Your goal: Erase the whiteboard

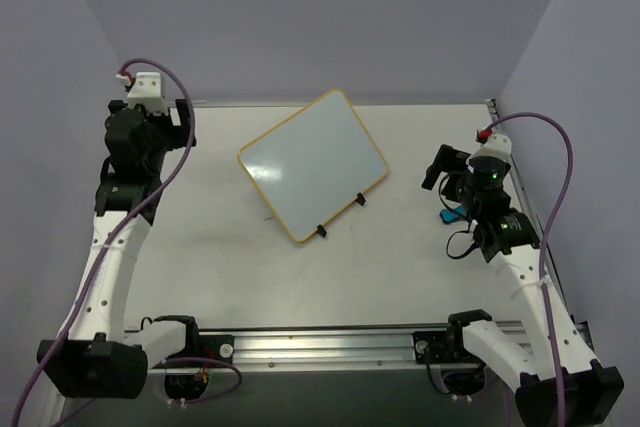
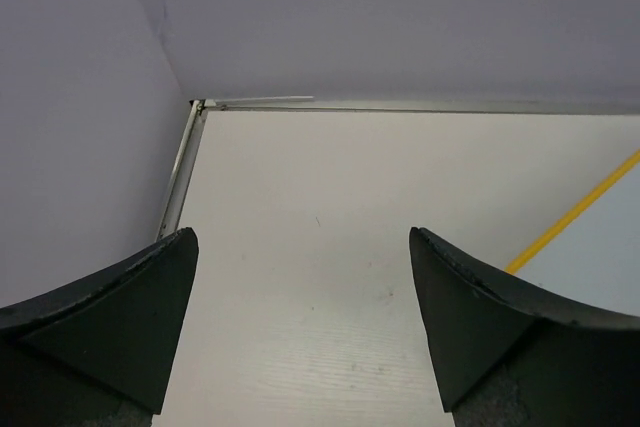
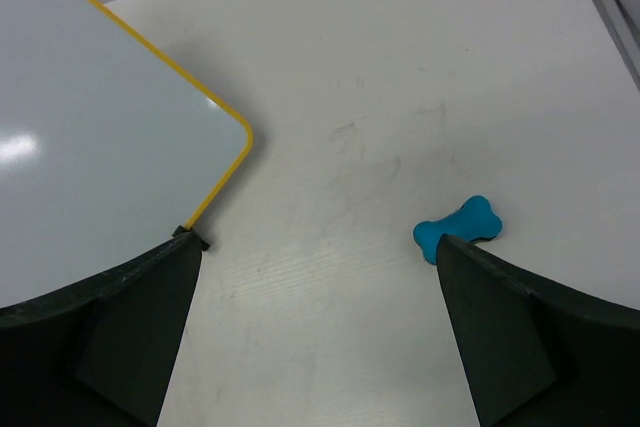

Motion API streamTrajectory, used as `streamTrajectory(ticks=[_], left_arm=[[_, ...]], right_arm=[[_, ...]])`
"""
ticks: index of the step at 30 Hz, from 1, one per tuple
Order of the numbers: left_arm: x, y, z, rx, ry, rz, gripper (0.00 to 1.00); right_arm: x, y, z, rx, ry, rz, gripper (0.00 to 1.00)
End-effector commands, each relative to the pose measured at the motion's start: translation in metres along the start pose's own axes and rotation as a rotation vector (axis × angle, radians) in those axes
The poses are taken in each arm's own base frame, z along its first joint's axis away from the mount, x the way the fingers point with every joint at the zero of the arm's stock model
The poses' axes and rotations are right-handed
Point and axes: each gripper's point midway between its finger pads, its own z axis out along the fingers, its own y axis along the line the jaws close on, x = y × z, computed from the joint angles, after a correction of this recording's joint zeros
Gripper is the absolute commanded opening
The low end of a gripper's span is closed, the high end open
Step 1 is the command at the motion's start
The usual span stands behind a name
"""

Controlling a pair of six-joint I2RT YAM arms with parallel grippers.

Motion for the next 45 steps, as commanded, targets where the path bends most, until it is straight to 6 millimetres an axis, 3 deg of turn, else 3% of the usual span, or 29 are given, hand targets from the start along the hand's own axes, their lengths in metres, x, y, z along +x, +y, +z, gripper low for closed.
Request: streamTrajectory(ticks=[1, 3, 4, 7, 16, 17, 19, 20, 21, 25, 31, 45], left_arm=[[-0.010, 0.026, -0.061, -0.153, 0.054, -0.203, 0.94], [-0.011, 0.028, -0.082, -0.158, 0.024, -0.243, 0.94], [-0.011, 0.030, -0.102, -0.154, -0.025, -0.264, 0.94], [0.000, 0.034, -0.135, -0.173, -0.083, -0.296, 0.94], [0.048, 0.028, -0.178, -0.134, -0.007, -0.198, 0.94], [0.062, 0.026, -0.176, -0.131, 0.004, -0.186, 0.94], [0.061, 0.025, -0.186, -0.102, -0.077, -0.190, 0.94], [0.075, 0.024, -0.181, -0.104, -0.073, -0.189, 0.94], [0.076, 0.024, -0.183, -0.104, -0.089, -0.201, 0.94], [0.075, 0.034, -0.190, -0.153, -0.112, -0.222, 0.94], [0.080, 0.041, -0.192, -0.190, -0.108, -0.231, 0.94], [0.082, 0.031, -0.189, -0.141, -0.113, -0.232, 0.94]], right_arm=[[-0.039, 0.004, -0.034, 0.002, -0.087, -0.034, 1.00], [-0.056, 0.001, -0.051, 0.017, -0.125, -0.048, 1.00], [-0.053, -0.005, -0.056, 0.041, -0.103, -0.063, 1.00], [-0.061, -0.015, -0.072, 0.113, -0.109, -0.079, 1.00], [-0.065, -0.032, -0.105, 0.186, -0.168, -0.096, 1.00], [-0.060, -0.033, -0.105, 0.179, -0.163, -0.110, 1.00], [-0.059, -0.033, -0.110, 0.148, -0.184, -0.095, 1.00], [-0.055, -0.034, -0.113, 0.137, -0.191, -0.105, 1.00], [-0.055, -0.034, -0.115, 0.130, -0.202, -0.097, 1.00], [-0.060, -0.034, -0.122, 0.108, -0.248, -0.074, 1.00], [-0.054, -0.036, -0.112, 0.134, -0.219, -0.097, 1.00], [-0.051, -0.039, -0.105, 0.174, -0.196, -0.104, 1.00]])
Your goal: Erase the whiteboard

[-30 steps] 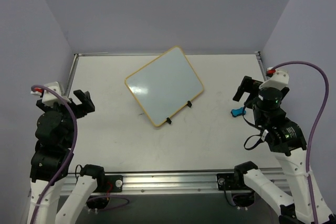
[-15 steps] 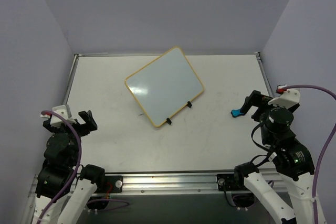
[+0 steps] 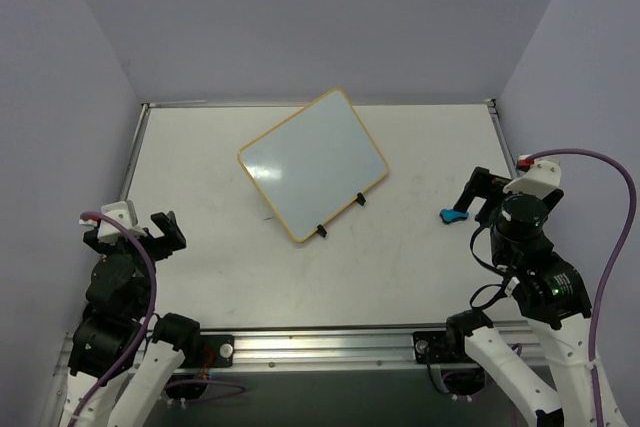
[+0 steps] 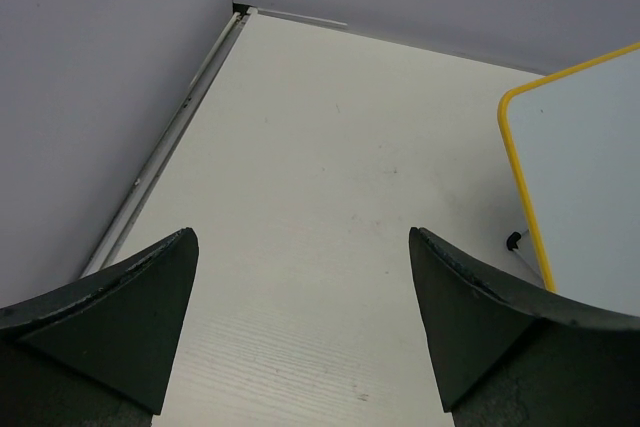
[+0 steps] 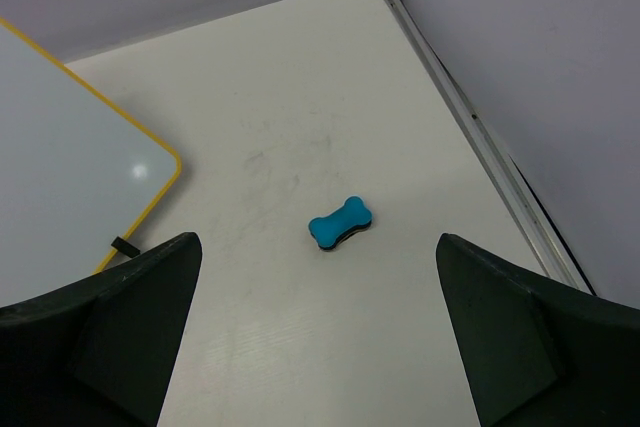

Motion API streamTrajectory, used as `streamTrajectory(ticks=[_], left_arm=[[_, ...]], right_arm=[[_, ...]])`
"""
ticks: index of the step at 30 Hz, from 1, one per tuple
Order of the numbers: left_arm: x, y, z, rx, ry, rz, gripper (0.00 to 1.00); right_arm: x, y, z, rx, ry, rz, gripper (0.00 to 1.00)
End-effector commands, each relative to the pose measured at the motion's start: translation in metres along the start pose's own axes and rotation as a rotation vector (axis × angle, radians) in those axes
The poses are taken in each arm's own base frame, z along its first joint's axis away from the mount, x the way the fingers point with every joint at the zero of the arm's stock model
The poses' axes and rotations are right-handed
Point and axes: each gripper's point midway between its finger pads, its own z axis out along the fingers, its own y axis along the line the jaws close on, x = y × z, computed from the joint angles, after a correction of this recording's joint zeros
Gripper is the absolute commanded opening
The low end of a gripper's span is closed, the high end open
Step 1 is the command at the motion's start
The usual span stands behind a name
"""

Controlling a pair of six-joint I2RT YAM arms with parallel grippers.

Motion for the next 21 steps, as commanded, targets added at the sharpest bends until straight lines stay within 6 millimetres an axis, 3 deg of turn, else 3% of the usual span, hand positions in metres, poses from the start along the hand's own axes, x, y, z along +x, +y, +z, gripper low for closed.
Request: streamTrajectory(ticks=[1, 21], left_arm=[[-0.0102, 0.0002, -0.0015, 0.000, -0.046, -0.036, 0.94], [-0.0067, -0.0003, 0.0010, -0.005, -0.037, -0.025, 0.94]], right_arm=[[-0.0005, -0.0022, 0.0048, 0.031, -0.007, -0.005, 1.00], [0.0024, -0.0020, 0.0090, 0.044, 0.002, -0.009, 1.00]])
